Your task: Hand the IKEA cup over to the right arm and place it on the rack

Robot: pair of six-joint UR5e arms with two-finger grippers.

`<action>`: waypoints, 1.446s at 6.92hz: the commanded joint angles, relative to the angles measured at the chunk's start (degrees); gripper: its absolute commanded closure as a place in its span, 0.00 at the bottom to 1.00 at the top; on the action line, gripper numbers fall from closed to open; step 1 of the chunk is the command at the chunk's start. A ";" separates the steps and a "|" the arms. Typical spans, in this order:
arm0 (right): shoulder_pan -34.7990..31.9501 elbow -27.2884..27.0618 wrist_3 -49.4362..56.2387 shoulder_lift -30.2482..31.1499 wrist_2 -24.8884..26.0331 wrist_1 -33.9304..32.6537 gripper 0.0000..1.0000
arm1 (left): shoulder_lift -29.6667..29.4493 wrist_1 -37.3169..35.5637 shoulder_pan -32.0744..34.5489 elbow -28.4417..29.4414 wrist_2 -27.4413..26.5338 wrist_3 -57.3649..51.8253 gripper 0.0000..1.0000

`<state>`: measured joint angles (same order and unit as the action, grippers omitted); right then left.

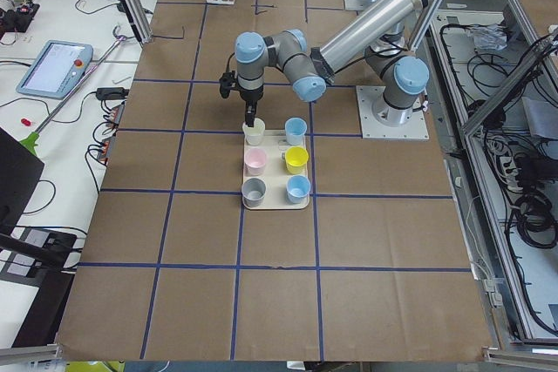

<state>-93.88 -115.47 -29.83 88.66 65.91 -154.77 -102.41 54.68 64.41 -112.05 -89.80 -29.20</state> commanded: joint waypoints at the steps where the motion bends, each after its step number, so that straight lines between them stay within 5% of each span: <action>1: -1.04 -1.95 -11.25 0.03 -2.18 -7.61 0.00 | -1.38 -0.80 -0.07 -2.20 -0.02 0.11 0.00; 4: -1.13 -6.33 -14.63 0.03 -4.90 -13.50 0.00 | -2.54 -0.80 -0.07 -1.25 -0.46 -0.50 0.07; 6: -1.13 -11.08 -23.65 -0.50 -5.00 -26.67 0.00 | -2.10 -0.71 -0.16 -1.07 -0.46 -0.59 0.64; 7: -1.13 -11.79 -26.66 -0.42 -5.00 -29.60 0.00 | -1.83 -0.71 -0.16 -0.90 -0.46 -0.68 0.84; 8: -1.13 -11.89 -27.99 -0.76 -4.91 -32.41 0.00 | -1.83 -0.63 -0.16 0.06 -0.46 -0.68 0.96; 10: -1.13 -14.25 -28.27 -0.94 -4.91 -37.25 0.00 | -1.31 1.73 -0.25 3.48 -0.72 -0.94 1.00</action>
<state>-95.01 -128.39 -57.71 87.84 60.99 -189.18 -104.00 55.00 64.22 -110.39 -90.41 -30.03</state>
